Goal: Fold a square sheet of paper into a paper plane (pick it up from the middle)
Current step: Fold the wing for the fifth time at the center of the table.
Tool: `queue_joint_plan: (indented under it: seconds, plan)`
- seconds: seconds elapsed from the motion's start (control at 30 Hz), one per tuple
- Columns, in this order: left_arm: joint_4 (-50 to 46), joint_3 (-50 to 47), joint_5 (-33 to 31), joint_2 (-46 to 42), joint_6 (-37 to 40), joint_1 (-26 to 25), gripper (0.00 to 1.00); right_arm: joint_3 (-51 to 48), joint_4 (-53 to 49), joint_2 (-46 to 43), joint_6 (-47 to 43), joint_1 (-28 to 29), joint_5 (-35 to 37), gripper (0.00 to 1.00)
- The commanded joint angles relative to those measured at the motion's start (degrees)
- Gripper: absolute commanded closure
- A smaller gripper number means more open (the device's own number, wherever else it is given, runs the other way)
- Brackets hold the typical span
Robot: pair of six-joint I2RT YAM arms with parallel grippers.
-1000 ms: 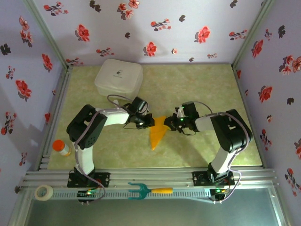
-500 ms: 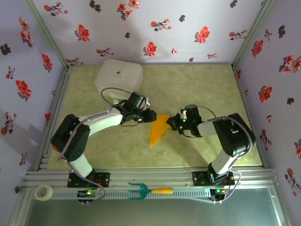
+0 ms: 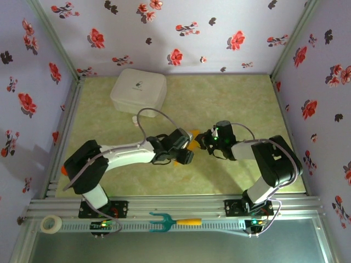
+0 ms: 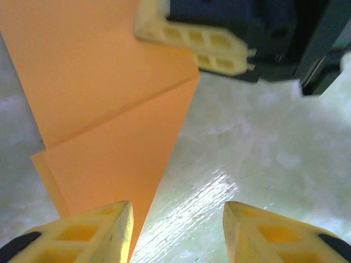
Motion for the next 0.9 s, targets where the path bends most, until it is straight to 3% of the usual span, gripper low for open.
queue_joint_plan:
  seconds: [0.0,0.37,0.87]
  plan:
    - [-5.0,3.1,-9.0,2.7,4.1,-2.0,0.52,-0.5,0.8,-0.9,1.2,0.5,1.0,0.99]
    - [-10.4,7.5,-19.6,8.3,6.6,-6.4,0.51,-0.5,1.3,-0.8,1.7,0.5,0.6,0.99]
    - [-11.6,8.5,-21.7,10.3,7.3,-7.0,0.62,-0.6,2.0,-0.6,2.1,0.5,0.2,0.99]
